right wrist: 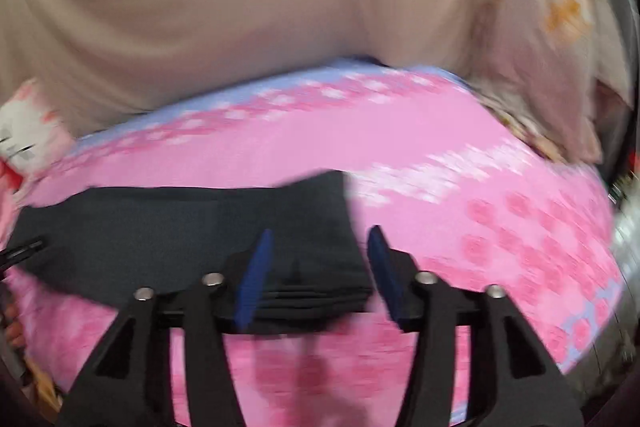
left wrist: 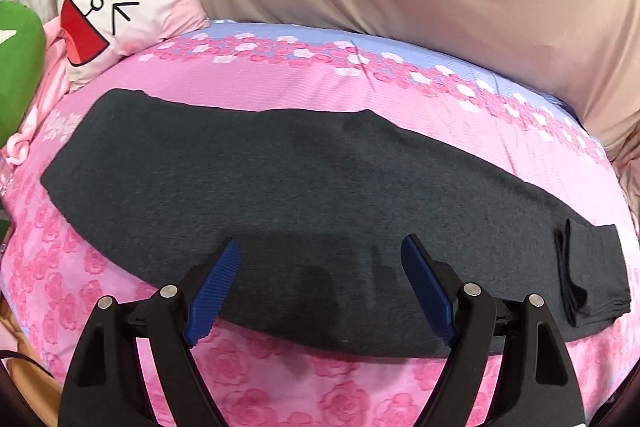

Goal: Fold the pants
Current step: 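Grasp the pants end with the left tool while the right tool grasps the fold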

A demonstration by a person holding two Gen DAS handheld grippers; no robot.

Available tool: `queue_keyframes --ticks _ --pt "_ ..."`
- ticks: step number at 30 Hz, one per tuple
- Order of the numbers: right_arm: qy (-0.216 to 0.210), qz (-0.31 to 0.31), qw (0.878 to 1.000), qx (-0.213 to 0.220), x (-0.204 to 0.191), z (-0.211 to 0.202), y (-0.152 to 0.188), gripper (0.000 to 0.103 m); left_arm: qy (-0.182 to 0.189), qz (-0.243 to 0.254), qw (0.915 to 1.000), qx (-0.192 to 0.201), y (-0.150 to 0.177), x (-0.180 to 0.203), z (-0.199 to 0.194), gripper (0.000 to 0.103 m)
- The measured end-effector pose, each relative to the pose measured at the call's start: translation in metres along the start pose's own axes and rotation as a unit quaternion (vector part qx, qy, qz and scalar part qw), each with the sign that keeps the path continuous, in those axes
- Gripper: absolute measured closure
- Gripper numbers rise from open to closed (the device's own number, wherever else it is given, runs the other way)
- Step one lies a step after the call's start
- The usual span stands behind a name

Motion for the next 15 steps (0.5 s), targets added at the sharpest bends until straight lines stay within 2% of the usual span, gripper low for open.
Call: queue_keyframes --ticks 2,4,7,9,11,15 --pt "-0.042 -0.058 0.997 -0.02 -0.053 0.009 0.009 0.045 0.003 -0.004 1.0 0.001 0.0 0.003 -0.001 0.023" --pt "-0.062 -0.085 0.993 -0.048 -0.084 0.025 0.022 0.045 0.003 -0.005 1.0 0.003 0.0 0.003 -0.004 0.023" --pt "-0.036 -0.106 0.991 -0.08 -0.099 0.054 0.036 0.049 -0.009 -0.007 0.9999 0.009 0.0 -0.01 -0.016 0.022" --pt "-0.028 -0.099 0.99 -0.099 -0.095 0.066 0.041 0.079 -0.018 -0.016 0.9996 0.016 -0.001 -0.025 -0.024 0.021" --pt "-0.021 -0.093 0.991 -0.095 -0.093 0.063 0.032 0.088 -0.025 -0.039 0.9986 0.025 -0.004 -0.048 -0.033 0.021" --pt "-0.06 -0.073 0.994 -0.046 -0.115 0.035 -0.006 0.089 -0.047 -0.094 0.9934 0.046 -0.016 -0.103 -0.046 0.021"
Point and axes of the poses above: each gripper's, at about its wrist camera, not at the fingertips, and z roughly the way its jaws point, x to its right, y to its underside, the point moved 5 cm from there along z, roughly the way its jaws point, and after that the axes turned 12 degrees about y, right-handed, at the moved point
